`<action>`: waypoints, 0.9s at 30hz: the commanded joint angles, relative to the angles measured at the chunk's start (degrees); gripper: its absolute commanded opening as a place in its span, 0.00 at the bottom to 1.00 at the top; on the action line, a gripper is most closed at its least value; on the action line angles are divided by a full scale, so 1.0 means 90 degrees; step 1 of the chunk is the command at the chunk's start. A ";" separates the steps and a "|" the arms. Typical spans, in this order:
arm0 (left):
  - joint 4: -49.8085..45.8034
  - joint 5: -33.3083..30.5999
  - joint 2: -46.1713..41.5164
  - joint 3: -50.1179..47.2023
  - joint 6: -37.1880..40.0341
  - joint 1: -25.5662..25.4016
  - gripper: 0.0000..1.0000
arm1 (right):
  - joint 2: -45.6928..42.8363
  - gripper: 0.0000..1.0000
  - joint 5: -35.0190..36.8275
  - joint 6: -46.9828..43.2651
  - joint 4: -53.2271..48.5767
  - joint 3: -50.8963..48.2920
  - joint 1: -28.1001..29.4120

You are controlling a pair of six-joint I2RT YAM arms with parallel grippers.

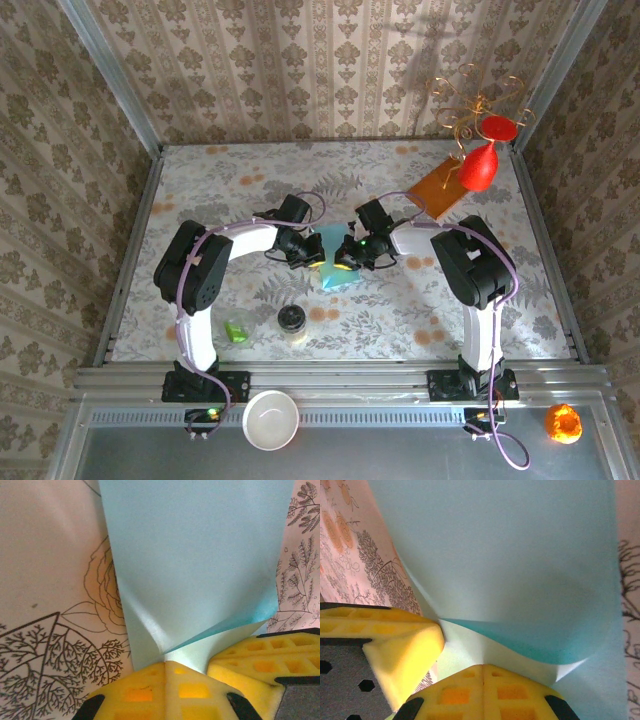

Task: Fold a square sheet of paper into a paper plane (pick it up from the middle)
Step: Fold the triangle a second time at the center of the table.

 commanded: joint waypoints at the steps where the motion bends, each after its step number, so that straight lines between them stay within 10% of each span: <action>1: -0.0707 -0.0591 0.0386 -0.0260 0.0135 0.0006 0.00 | 0.0097 0.03 0.0443 0.0147 0.0002 -0.0353 -0.0311; 11: -0.0695 -0.0527 0.0390 -0.0222 0.0216 0.0050 0.00 | -0.0707 0.05 0.0526 0.0018 0.0053 -0.0533 -0.1036; 27: -0.0715 -0.0477 0.0406 -0.0183 0.0230 0.0050 0.00 | 0.0142 0.05 0.0485 -0.0174 -0.0374 0.0378 -0.0294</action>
